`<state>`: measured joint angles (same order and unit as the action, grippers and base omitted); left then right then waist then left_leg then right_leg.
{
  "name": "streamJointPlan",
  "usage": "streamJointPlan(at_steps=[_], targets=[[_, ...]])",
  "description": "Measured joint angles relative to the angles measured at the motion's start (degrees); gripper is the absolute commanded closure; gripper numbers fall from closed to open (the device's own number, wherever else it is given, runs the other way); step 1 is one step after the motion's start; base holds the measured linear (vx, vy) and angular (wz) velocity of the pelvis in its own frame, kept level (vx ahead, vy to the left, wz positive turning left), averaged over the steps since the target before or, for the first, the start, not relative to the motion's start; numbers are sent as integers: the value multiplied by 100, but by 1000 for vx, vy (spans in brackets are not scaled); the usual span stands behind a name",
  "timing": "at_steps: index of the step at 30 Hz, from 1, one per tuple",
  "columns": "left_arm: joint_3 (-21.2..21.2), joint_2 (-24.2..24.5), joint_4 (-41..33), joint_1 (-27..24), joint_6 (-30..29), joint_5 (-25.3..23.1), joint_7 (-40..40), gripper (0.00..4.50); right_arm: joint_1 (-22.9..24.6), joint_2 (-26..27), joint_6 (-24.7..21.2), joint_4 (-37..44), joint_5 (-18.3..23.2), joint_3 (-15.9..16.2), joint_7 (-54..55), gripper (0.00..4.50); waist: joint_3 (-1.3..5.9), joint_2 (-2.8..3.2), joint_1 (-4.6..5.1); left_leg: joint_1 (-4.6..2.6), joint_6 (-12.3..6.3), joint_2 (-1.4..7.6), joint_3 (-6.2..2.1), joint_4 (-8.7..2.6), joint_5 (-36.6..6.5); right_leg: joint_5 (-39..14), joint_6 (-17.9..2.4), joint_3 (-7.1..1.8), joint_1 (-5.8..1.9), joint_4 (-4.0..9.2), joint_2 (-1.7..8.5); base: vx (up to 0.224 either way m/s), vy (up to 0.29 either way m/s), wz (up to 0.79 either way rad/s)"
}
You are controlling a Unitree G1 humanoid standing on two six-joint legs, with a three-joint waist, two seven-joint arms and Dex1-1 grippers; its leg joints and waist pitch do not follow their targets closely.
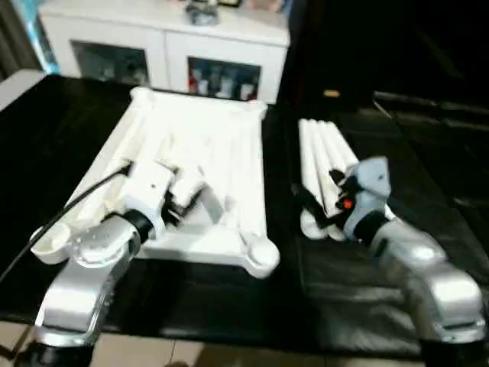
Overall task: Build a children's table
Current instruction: Move to table, then move table base
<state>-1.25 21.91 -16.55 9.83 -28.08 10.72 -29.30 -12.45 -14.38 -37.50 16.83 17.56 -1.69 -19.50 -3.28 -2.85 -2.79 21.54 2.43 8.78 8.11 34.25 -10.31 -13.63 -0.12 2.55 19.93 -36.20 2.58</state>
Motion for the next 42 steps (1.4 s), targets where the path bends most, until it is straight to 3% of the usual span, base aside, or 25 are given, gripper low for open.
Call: streamJointPlan(at_steps=[4, 8, 12, 16, 18, 22, 23, 26, 28, 29, 33, 39, 42], targets=[[-270, 450, 140, 155, 321, 93, -918, 140, -138, -551, 101, -2, 15, 54, -496, 0, 0, 0, -9, -17, 0, 17, 21, 0, 0, 0, 0, 4, 7, 1, 2, 0, 0, 0], [-593, 1019, 312, 130, 610, 55, -1643, 140, -104, -822, 471, -122, -2, 349, -1186, 0, 1, 21, -12, -24, 0, 19, 51, 0, 0, 17, -2, 2, 15, 0, 23, 0, 0, 0], [-897, 1615, 825, 140, 778, -135, -2367, 140, -91, -1159, 557, -182, 162, 617, -2045, 0, -1, 112, -18, -13, -2, 22, 76, -5, 0, 17, -25, -14, 34, 8, 23, 17, 3, -2], [-1148, 1721, 1185, 507, 751, -141, -2979, 140, -41, -1544, 560, -177, 216, 837, -2522, 0, 11, 83, -98, 55, -30, 38, 92, -7, 16, 10, -28, -4, 99, 4, 22, 0, 0, 0], [-1242, 1769, 1312, 661, 709, -137, -3245, 111, 20, -1686, 545, -142, 302, 845, -2736, 0, 11, 84, -111, 54, -44, 39, 110, -6, 12, 10, -28, -13, 102, 4, 24, 0, 0, 0], [-1415, 1781, 1366, 865, 521, 35, -3591, 101, 161, -1854, 528, -110, 352, 852, -3011, 0, 6, 100, -106, 41, -44, 59, 156, -4, 12, 15, -36, -13, 98, -1, 34, 0, 0, 0], [-1513, 1774, 1403, 912, 560, 29, -3644, 135, 168, -1845, 495, -101, 496, 820, -3092, 0, 4, 111, -95, 36, -43, 65, 170, -4, 12, 20, -44, -16, 96, -1, 35, 0, 0, 0], [-1654, 1694, 1497, 917, 633, 5, -3688, 135, 235, -1836, 437, -2, 658, 782, -3188, 0, 3, 128, -75, 33, -41, 68, 178, -4, 13, 27, -50, -16, 96, -6, 38, 0, 0, 0], [-1693, 1655, 1605, 927, 703, -67, -3727, 151, 287, -1896, 437, 64, 667, 784, -3241, 0, 3, 131, -77, 32, -38, 70, 178, -4, 15, 30, -51, -14, 96, -8, 38, 0, 0, 0], [-1745, 1643, 1687, 954, 748, -160, -3747, 182, 358, -2023, 442, 116, 663, 801, -3296, 0, 4, 133, -81, 30, -38, 72, 180, -4, 15, 30, -51, -14, 95, -8, 38, 0, 0, 0], [-1820, 1557, 2100, 1120, 1039, -488, -3597, 199, 401, -2053, 527, 127, 632, 851, -3317, 0, 6, 151, -95, 32, -35, 75, 181, -1, 17, 34, -53, -11, 94, -8, 38, 0, 0, 0], [-1886, 1495, 2338, 1274, 1122, -592, -3531, 261, 527, -2260, 434, 323, 637, 896, -3423, 0, 24, 244, -94, 40, -43, 76, 183, 8, 22, 34, -52, -12, 93, -3, 39, 0, 0, 0], [-1896, 1436, 2529, 1336, 1215, -598, -3630, 267, 612, -2424, 439, 337, 636, 964, -3583, 0, 25, 279, -99, 40, -44, 76, 184, 8, 22, 34, -53, -13, 94, -4, 39, 0, 0, 0]])
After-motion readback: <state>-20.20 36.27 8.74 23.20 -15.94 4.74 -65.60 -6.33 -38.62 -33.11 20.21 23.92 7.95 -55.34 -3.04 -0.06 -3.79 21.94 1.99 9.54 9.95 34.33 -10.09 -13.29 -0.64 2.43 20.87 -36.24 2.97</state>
